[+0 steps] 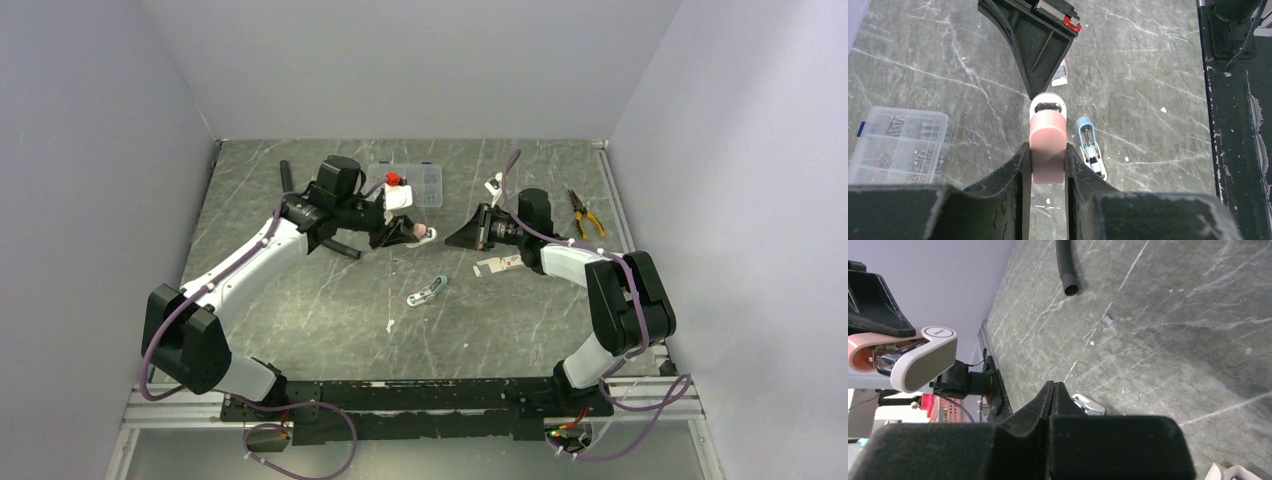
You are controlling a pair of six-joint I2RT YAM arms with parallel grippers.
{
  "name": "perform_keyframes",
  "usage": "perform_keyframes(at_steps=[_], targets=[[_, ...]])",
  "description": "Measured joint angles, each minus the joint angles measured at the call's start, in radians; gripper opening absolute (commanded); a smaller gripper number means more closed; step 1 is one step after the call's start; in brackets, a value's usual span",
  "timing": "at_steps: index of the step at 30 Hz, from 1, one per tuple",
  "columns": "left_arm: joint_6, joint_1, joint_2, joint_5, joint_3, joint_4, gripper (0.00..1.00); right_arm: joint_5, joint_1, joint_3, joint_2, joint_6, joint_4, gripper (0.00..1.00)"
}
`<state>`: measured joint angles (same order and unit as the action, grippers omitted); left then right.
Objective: Load the staples into the stapler
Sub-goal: Open the stapler at the center of the board.
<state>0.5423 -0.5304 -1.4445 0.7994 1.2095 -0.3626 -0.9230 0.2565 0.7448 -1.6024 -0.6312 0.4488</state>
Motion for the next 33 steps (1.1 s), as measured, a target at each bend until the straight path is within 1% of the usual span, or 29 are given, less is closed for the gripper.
perform_keyframes(at_steps=[2, 3, 5, 7, 8, 9, 10, 12, 17, 23, 28, 33], targets=[[-0.004, 0.008, 0.008, 0.014, -0.007, 0.002, 0.03, 0.002, -0.007, -0.001, 0.0, 0.012, 0.0, 0.0], [-0.004, 0.011, 0.01, 0.016, -0.011, 0.002, 0.03, 0.002, -0.008, -0.001, 0.0, 0.022, 0.0, 0.04], [0.0, 0.015, 0.01, 0.014, -0.016, -0.003, 0.03, -0.004, -0.01, 0.0, 0.005, 0.048, -0.007, 0.18], [0.007, 0.017, 0.01, 0.008, -0.019, -0.011, 0.03, -0.017, -0.011, 0.003, 0.015, 0.064, -0.015, 0.4], [0.014, 0.017, 0.01, 0.007, -0.019, -0.015, 0.03, -0.03, -0.011, 0.006, 0.024, 0.071, -0.018, 0.5], [0.015, 0.017, 0.01, 0.007, -0.02, -0.016, 0.03, -0.041, -0.011, 0.011, 0.035, 0.074, -0.019, 0.58], [0.016, 0.017, 0.01, 0.007, -0.02, -0.019, 0.03, -0.055, -0.011, 0.018, 0.046, 0.076, -0.019, 0.64], [0.019, 0.016, 0.01, 0.007, -0.02, -0.02, 0.03, -0.08, -0.008, 0.038, 0.064, 0.077, -0.02, 0.69], [0.018, 0.016, 0.009, 0.008, -0.02, -0.019, 0.03, -0.122, 0.016, 0.093, 0.086, 0.078, -0.021, 0.73], [0.018, 0.012, 0.005, 0.008, -0.02, -0.02, 0.03, -0.137, 0.055, 0.117, 0.085, 0.077, -0.039, 0.73], [0.018, 0.003, -0.009, 0.007, -0.02, -0.021, 0.02, -0.139, 0.081, 0.135, 0.08, 0.079, -0.056, 0.72], [0.018, 0.0, -0.015, 0.008, -0.02, -0.023, 0.03, -0.138, 0.095, 0.156, 0.056, 0.091, -0.075, 0.68]])
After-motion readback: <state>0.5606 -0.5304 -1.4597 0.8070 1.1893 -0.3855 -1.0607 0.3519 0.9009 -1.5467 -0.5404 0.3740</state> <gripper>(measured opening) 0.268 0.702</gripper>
